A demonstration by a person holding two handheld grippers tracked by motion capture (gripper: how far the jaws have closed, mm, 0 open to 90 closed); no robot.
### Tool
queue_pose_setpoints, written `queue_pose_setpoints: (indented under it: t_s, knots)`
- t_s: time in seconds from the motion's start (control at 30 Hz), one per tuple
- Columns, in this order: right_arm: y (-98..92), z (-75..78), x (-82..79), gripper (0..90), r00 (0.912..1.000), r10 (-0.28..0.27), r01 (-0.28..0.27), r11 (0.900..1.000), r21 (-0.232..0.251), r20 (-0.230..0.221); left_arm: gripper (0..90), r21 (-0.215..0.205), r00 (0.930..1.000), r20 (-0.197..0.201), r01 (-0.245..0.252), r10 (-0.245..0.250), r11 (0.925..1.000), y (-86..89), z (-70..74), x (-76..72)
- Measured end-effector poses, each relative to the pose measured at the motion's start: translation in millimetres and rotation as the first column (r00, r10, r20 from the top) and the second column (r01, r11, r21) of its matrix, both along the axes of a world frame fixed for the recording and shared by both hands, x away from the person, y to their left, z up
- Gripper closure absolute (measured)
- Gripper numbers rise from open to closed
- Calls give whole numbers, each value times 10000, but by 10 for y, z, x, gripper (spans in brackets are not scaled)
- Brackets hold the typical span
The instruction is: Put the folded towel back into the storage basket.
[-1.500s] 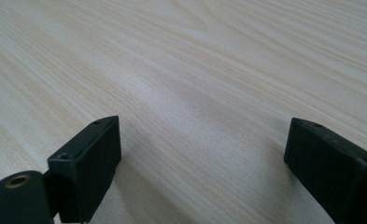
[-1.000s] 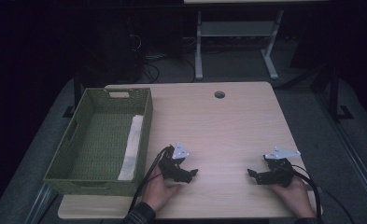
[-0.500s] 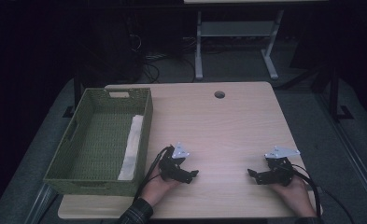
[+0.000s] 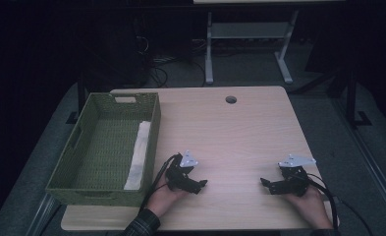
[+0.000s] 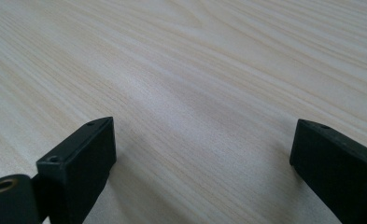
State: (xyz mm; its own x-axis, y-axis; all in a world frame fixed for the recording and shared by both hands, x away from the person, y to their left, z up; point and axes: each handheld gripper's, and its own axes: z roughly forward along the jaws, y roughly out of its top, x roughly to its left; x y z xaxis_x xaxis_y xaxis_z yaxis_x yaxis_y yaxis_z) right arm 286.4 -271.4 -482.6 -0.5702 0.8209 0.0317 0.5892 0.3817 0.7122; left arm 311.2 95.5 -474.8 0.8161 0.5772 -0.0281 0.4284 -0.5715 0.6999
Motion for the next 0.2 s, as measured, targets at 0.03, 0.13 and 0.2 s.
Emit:
queue_pose_setpoints:
  t_s: [0.03,0.13,0.2]
  knots:
    - [0,0,0,66,10000,-3,3,10000,2,-1,132,-1,10000,10,-6,6,10000,-1,-1,-2]
    - [2,0,-2,66,10000,-13,13,10000,4,2,132,134,9999,88,47,-48,9999,-6,-1,-7]
    - [3,-1,-4,66,10000,-19,19,10000,9,16,132,181,9999,110,55,-57,9998,-10,-1,-11]
